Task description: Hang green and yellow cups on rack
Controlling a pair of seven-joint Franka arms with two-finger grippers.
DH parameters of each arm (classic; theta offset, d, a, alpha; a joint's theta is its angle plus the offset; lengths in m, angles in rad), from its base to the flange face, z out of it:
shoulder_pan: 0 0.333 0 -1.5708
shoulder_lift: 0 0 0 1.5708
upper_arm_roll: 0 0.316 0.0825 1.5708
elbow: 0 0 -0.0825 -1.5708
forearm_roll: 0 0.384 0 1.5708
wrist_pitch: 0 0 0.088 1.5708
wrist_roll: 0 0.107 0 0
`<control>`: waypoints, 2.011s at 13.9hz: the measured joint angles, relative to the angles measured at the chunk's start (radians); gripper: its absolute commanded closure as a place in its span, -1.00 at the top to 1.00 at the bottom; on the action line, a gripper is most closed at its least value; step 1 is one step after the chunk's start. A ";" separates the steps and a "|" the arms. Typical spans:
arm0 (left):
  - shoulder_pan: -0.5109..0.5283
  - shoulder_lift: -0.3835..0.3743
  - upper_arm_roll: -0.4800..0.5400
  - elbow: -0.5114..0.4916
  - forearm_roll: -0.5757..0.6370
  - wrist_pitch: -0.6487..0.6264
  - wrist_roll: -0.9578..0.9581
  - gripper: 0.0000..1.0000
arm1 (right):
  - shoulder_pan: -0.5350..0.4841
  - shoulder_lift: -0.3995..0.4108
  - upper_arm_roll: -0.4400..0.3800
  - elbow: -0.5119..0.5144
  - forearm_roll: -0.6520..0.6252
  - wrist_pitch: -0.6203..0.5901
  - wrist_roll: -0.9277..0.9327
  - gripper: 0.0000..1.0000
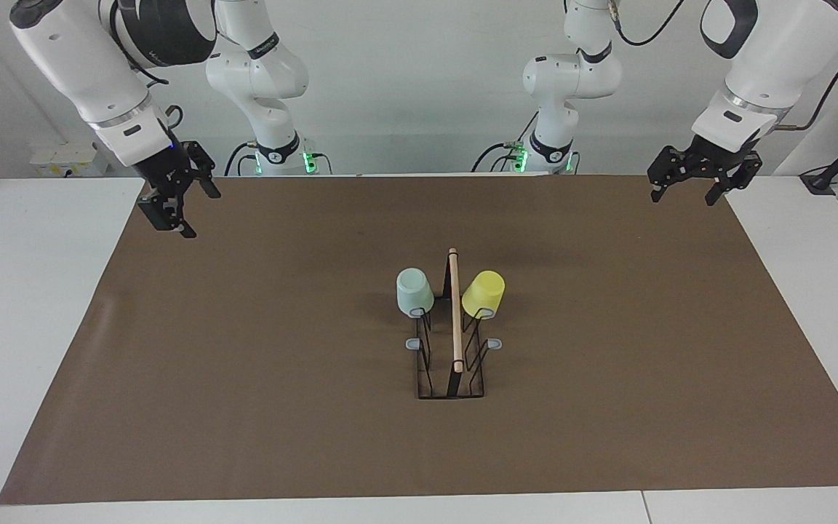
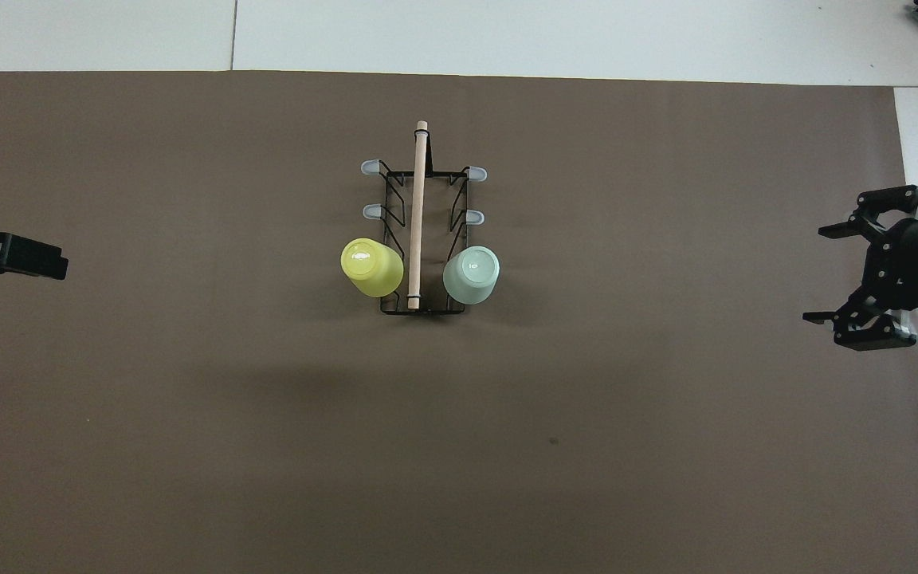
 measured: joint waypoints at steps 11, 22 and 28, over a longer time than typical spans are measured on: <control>0.000 0.000 0.000 0.000 0.000 0.000 0.000 1.00 | 0.008 -0.029 0.002 0.004 0.000 -0.061 0.976 1.00; 0.000 0.000 0.000 0.000 0.000 0.000 0.000 1.00 | 0.001 -0.060 -0.006 0.151 -0.080 -0.254 1.174 1.00; 0.000 0.000 0.000 0.000 0.000 0.000 0.000 1.00 | -0.003 0.004 -0.033 0.328 -0.108 -0.383 1.184 1.00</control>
